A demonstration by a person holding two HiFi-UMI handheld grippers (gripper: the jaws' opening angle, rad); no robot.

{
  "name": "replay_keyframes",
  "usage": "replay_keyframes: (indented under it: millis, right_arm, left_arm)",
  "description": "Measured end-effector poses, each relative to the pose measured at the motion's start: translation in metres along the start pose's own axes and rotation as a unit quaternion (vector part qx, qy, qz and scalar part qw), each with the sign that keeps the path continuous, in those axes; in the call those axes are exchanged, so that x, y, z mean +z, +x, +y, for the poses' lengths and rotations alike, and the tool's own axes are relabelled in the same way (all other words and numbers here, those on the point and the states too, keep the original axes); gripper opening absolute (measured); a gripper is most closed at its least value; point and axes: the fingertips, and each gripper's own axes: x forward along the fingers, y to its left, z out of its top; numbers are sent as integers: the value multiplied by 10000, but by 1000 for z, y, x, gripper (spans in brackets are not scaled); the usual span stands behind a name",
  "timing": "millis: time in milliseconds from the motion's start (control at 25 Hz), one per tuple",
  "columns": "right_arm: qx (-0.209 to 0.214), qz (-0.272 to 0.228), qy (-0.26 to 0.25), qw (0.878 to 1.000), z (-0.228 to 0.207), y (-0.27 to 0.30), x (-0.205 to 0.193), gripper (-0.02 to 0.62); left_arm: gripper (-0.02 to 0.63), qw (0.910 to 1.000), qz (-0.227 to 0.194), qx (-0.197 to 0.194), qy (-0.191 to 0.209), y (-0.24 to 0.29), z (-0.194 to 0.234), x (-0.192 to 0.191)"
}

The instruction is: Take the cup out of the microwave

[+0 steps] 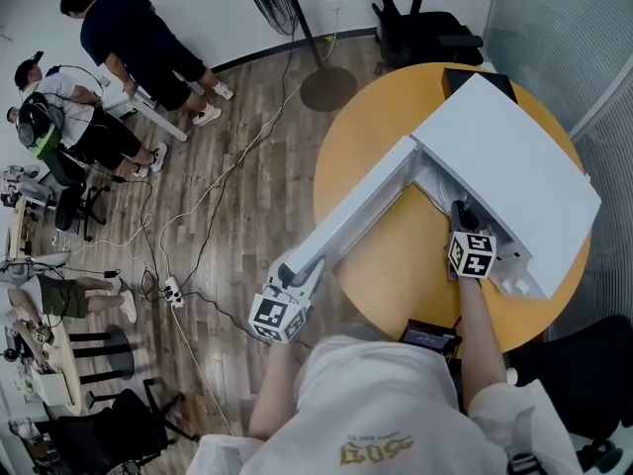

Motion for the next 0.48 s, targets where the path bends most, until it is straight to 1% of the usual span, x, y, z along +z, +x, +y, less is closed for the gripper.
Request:
replay_keyframes:
  millis: [160, 480]
  right_arm:
    - [30, -112, -13, 9999, 3, 0, 1, 25]
    - [58, -176, -56, 9998, 4, -2, 3, 25]
  left_arm:
    - [207, 10000, 11, -2, -1, -1, 0, 1]
    - [207, 10000, -18, -31, 9, 1, 1, 1]
